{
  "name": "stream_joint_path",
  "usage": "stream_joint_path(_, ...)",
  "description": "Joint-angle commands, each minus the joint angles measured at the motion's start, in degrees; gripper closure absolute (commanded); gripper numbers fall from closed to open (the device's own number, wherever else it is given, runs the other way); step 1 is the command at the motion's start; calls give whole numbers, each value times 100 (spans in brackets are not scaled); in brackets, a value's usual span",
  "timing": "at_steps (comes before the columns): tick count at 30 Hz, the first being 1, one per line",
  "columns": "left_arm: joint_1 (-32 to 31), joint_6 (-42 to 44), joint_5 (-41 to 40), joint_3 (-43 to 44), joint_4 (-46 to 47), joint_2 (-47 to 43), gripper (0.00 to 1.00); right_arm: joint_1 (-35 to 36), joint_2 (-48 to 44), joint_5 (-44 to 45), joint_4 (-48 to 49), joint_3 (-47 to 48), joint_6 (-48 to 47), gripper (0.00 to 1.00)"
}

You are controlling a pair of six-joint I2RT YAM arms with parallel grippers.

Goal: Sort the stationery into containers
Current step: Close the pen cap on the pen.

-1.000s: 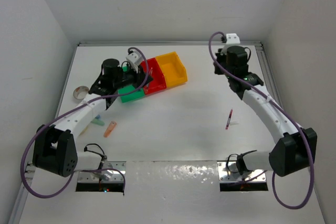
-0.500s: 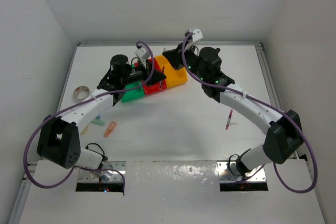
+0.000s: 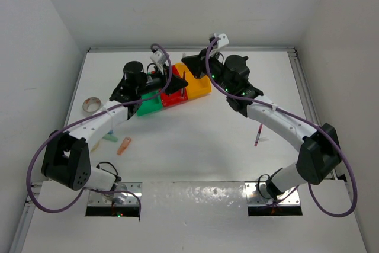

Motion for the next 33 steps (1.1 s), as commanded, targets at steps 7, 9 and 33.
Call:
stream_joint_path(7, 69, -48, -47, -93, 311, -156, 100, 66, -301, 174, -22, -149, -41, 100)
stream_joint_path(9, 69, -48, -55, -93, 302, -156, 100, 66, -309, 183, -66, -166, -50, 100)
stream_joint_path(33, 86, -65, -205, -128, 320, -209, 100, 128, -107, 174, 57, -482, 170, 100)
